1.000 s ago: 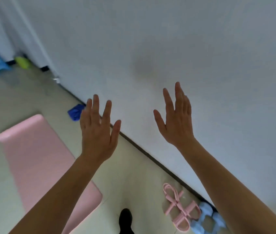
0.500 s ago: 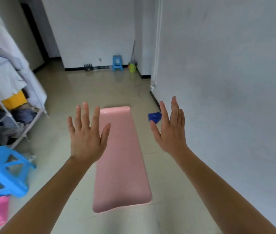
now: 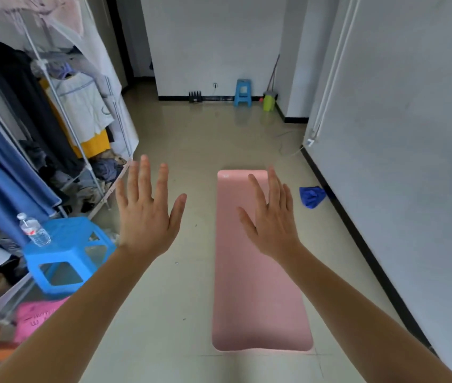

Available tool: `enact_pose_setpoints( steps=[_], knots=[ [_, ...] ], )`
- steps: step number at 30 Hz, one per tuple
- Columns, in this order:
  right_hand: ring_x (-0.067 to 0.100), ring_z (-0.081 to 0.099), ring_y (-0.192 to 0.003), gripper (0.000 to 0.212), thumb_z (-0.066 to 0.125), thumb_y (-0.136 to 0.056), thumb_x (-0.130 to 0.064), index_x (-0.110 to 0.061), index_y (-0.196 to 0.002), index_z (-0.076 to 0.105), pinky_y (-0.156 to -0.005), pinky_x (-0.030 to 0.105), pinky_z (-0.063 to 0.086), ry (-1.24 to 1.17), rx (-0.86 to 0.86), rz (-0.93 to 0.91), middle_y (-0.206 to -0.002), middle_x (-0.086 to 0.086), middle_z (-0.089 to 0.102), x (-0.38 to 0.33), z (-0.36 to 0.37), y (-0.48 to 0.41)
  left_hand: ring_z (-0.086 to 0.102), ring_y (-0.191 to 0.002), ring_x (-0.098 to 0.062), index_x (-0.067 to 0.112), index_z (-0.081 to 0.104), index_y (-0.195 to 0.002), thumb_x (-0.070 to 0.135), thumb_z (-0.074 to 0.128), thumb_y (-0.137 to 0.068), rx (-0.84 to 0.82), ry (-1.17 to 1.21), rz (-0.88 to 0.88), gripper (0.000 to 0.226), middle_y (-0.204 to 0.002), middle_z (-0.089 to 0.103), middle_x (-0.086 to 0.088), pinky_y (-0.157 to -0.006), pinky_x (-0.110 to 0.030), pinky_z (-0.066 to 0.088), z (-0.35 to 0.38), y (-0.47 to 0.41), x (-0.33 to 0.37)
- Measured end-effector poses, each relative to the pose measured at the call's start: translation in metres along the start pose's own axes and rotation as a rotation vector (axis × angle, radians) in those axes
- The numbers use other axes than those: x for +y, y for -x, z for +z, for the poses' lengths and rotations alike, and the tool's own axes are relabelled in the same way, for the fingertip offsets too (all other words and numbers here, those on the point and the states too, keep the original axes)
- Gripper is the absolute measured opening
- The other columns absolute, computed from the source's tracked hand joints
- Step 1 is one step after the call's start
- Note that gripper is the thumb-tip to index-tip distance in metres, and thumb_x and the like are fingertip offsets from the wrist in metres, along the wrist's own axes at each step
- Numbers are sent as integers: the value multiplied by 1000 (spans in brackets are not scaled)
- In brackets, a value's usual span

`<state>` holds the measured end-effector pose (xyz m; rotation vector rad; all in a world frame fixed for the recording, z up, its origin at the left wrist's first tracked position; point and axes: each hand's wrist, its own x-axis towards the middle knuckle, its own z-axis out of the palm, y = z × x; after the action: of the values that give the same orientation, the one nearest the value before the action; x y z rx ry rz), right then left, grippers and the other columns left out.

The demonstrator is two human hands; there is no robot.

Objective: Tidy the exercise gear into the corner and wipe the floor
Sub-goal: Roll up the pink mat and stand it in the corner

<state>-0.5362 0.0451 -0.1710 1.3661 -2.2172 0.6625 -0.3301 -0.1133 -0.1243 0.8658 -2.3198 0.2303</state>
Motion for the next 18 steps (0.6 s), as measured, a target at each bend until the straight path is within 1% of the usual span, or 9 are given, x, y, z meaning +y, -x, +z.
enact_pose_setpoints(
  steps=[2, 6, 10, 13, 15, 18],
  knots=[
    [42, 23, -149, 70, 44, -103, -50, -15, -159, 22, -121, 53, 19, -3, -8, 2, -165, 24, 7, -1, 33, -25, 11, -150, -39, 10, 26, -154, 53, 26, -101, -16, 12, -2, 68, -162, 15, -22, -116, -62, 17, 31, -22, -17],
    [44, 27, -146, 68, 45, -102, -48, -14, -158, 27, -120, 54, 21, -1, 4, -2, -164, 27, 10, 4, 108, -94, 11, -150, -39, 11, 26, -154, 52, 29, -101, -33, 9, 58, 68, -162, 14, -22, -117, -62, 17, 103, -86, -60],
    [44, 24, -146, 67, 46, -102, -46, -14, -157, 25, -119, 56, 23, -48, -15, 51, -163, 29, 9, 4, 183, -184, 9, -151, -39, 11, 27, -154, 52, 29, -101, -60, -8, 55, 67, -162, 11, -22, -117, -62, 17, 162, -162, -117],
    [44, 25, -145, 67, 46, -102, -47, -14, -157, 25, -119, 56, 23, -54, -43, 25, -164, 28, 7, -7, 232, -258, 9, -150, -39, 11, 29, -153, 51, 31, -101, -71, -25, 49, 66, -162, 10, -23, -115, -63, 19, 195, -218, -165],
    [44, 26, -145, 68, 46, -102, -47, -14, -158, 25, -119, 55, 24, -58, -57, 4, -164, 28, 7, -19, 261, -309, 9, -150, -39, 12, 29, -154, 51, 31, -101, -55, -19, 25, 66, -163, 9, -22, -116, -63, 17, 214, -253, -197],
    [43, 26, -146, 69, 45, -102, -48, -15, -159, 24, -118, 55, 26, -43, -93, -38, -164, 28, 8, -36, 314, -381, 11, -150, -41, 10, 30, -153, 50, 33, -101, -28, -17, -8, 66, -162, 11, -24, -115, -63, 19, 251, -304, -249]
  ],
)
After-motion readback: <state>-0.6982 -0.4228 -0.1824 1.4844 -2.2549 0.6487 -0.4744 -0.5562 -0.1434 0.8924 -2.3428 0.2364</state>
